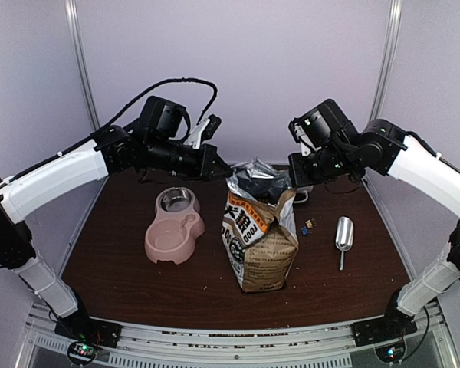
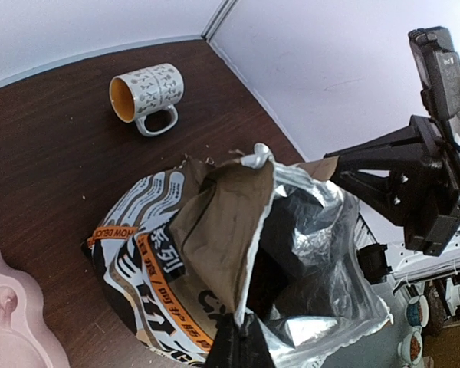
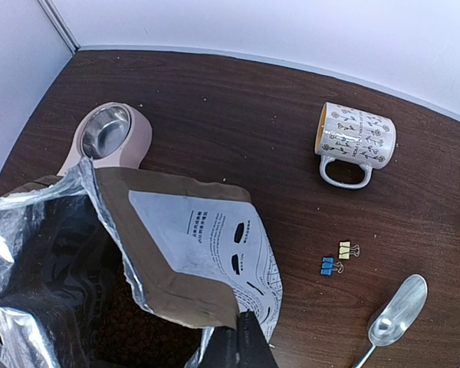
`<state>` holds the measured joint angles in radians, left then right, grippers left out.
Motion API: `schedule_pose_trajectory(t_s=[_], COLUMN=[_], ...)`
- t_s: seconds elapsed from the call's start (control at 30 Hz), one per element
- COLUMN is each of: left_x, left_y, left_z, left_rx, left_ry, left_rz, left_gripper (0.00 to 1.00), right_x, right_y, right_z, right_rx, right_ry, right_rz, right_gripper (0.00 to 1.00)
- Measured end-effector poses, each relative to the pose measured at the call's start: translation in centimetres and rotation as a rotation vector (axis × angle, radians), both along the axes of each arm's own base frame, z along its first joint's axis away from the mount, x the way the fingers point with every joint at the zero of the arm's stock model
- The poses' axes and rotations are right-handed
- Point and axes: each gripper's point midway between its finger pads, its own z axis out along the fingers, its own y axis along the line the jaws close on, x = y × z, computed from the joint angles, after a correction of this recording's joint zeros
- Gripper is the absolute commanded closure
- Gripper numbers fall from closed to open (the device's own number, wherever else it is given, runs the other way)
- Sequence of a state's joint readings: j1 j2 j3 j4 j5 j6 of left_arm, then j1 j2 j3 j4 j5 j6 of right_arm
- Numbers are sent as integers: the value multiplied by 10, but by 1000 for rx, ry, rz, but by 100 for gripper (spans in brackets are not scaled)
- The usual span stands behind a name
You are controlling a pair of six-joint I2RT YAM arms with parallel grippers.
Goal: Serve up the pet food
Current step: Open the pet food bag at the center of the board.
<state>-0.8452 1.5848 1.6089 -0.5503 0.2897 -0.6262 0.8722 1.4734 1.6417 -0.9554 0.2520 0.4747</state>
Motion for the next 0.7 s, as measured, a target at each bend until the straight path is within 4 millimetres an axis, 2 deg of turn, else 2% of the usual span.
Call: schedule_pose_trajectory(t_s=[0.23,0.27,0.33,0.43,0.57,0.7], left_x=[8,10,13,15,14,14], left_y=[4,4,3,2,2,1], left_z=[-7,-9,-11,-11,-10,-10], left_rx=[45,43,38,26,16,13], left_ry=[-2,4,11,14,17,19], left_rz=[-18,-21,-26,-36,-46,-49], left_gripper=[100,100,100,100,100,100], right_x=[-1,0,1,0,-3,-4], right_y=[0,1,2,1,6,14], right_z=[0,-2,-5,-1,17,42], right_rx=[-8,-6,0,8,25,28], right_ry=[-1,-3,-11,-27,-59,-106], right_rz=[-3,-2,-2,27,96,175], right_gripper=[100,95,77,61,47,39])
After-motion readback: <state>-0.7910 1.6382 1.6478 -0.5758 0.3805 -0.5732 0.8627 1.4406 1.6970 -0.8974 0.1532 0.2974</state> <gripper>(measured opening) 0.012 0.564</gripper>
